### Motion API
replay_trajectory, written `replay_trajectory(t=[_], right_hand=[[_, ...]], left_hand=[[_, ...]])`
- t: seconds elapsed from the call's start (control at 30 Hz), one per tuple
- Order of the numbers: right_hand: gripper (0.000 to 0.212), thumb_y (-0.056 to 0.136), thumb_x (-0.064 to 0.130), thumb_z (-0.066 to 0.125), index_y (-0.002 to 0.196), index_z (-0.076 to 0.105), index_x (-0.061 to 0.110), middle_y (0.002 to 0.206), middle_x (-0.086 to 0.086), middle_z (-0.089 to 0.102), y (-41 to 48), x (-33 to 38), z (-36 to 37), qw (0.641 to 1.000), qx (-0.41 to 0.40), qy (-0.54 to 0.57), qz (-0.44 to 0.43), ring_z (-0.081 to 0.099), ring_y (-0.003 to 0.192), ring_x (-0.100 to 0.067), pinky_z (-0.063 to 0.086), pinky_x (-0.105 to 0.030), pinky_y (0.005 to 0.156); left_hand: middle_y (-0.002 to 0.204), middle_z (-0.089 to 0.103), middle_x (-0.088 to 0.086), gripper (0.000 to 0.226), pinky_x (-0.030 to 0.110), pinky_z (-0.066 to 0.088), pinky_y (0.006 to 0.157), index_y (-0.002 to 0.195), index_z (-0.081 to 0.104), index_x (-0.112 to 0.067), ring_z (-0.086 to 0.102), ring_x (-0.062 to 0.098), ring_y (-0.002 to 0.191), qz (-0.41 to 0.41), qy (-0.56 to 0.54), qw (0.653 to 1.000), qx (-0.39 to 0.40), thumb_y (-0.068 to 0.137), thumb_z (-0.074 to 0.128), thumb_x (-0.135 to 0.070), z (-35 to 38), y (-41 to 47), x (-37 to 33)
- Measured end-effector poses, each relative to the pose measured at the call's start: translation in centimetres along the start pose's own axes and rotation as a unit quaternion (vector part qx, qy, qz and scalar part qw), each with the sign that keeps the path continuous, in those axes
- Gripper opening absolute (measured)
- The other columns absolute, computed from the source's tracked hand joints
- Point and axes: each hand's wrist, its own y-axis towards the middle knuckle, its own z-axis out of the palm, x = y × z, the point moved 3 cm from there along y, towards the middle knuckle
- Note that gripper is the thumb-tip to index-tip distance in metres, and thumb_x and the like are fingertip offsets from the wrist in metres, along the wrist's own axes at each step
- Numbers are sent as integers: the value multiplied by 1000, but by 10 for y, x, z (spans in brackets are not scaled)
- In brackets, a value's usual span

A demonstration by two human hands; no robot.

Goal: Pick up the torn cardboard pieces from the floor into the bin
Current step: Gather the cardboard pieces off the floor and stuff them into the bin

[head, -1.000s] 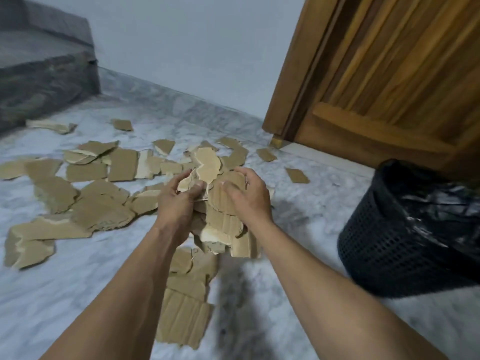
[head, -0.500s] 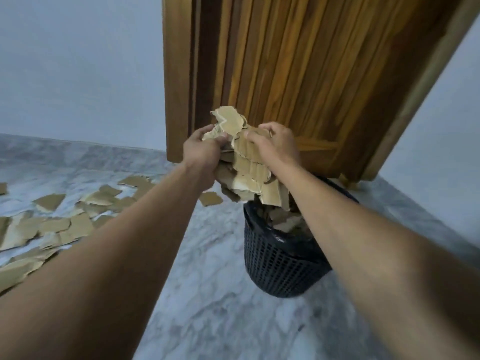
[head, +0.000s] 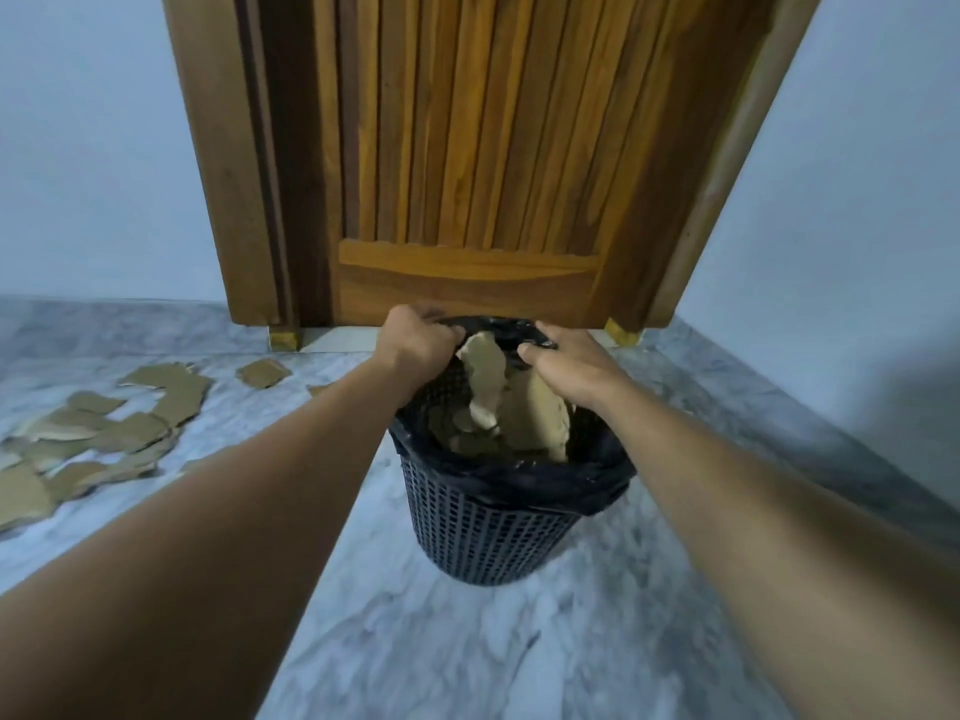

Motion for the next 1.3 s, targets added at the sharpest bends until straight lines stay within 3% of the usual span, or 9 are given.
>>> replay_trajectory(t=[0.13, 0.27, 0.5, 0.6, 0.73, 0.87, 0.97, 1.07, 1.3], right_hand=[[64, 104, 56, 40, 161, 26, 30, 168, 1, 20, -12, 29, 16, 999, -5, -37, -27, 24, 152, -27, 27, -43, 119], [63, 104, 53, 41, 160, 29, 27, 166, -2, 25, -34, 82, 55, 994, -39, -46, -91, 26, 151, -27, 25, -43, 121], [65, 104, 51, 39, 161, 22, 28, 168, -3, 17, -82, 159, 186, 984, -39, -81, -153, 21, 153, -27, 25, -52, 121], [72, 101, 58, 42, 162, 20, 25, 168, -7, 16, -111, 166, 270, 981, 21, -77, -178, 17, 154, -27, 22, -54, 121], [93, 87, 83, 41, 161, 3, 41, 171, -7, -7, -157, 149, 380, 965, 183, -135, -131, -4, 156, -31, 8, -62, 122], [114, 68, 101, 32, 156, -16, 47, 167, -8, -26, -215, 118, 460, 936, 291, -170, -106, -22, 153, -33, -8, -66, 118], [115, 68, 102, 16, 156, -23, 41, 167, -12, -24, -245, 113, 499, 914, 257, -254, -184, -27, 152, -33, -17, -66, 115], [110, 75, 98, 17, 159, -13, 35, 169, -14, -8, -241, 138, 526, 923, 175, -258, -227, -16, 154, -35, -9, -69, 116], [99, 82, 86, 15, 159, 10, 26, 162, -14, 20, -201, 203, 578, 904, 132, -224, -339, 13, 151, -34, 6, -68, 118]], left_hand=[[110, 69, 3, 35, 30, 48, 82, 134, 60, -14, 64, 19, 97, 42, 47, 995, -80, 99, 61, -19, -50, -15, 13], [110, 69, 0, 31, 29, 48, 87, 129, 64, -19, 64, 19, 102, 58, 108, 977, -177, 99, 56, -22, -124, -46, 52], [130, 67, 13, 43, 38, 46, 97, 140, 56, -14, 62, 32, 118, -1, 222, 951, -216, 100, 54, -31, -260, -133, 162], [145, 54, 15, 61, 47, 40, 108, 148, 47, -18, 46, 34, 136, -81, 296, 922, -236, 97, 48, -52, -306, -194, 233], [169, 8, 11, 94, 65, -2, 118, 160, 15, -35, -7, 40, 154, -215, 408, 861, -213, 83, 23, -89, -336, -283, 316], [169, -5, 13, 106, 65, -7, 118, 161, 6, -34, -14, 41, 152, -240, 482, 828, -158, 76, 10, -97, -342, -347, 363], [169, 1, 15, 101, 65, -3, 119, 161, 10, -32, -10, 40, 153, -233, 493, 816, -193, 81, 10, -93, -357, -346, 371], [168, -3, 18, 104, 68, -4, 118, 162, 2, -29, -14, 42, 153, -231, 502, 795, -251, 81, 13, -93, -392, -329, 375], [167, -14, 15, 108, 70, -4, 117, 160, -11, -31, -18, 41, 152, -229, 504, 766, -328, 77, 13, -96, -484, -279, 388]])
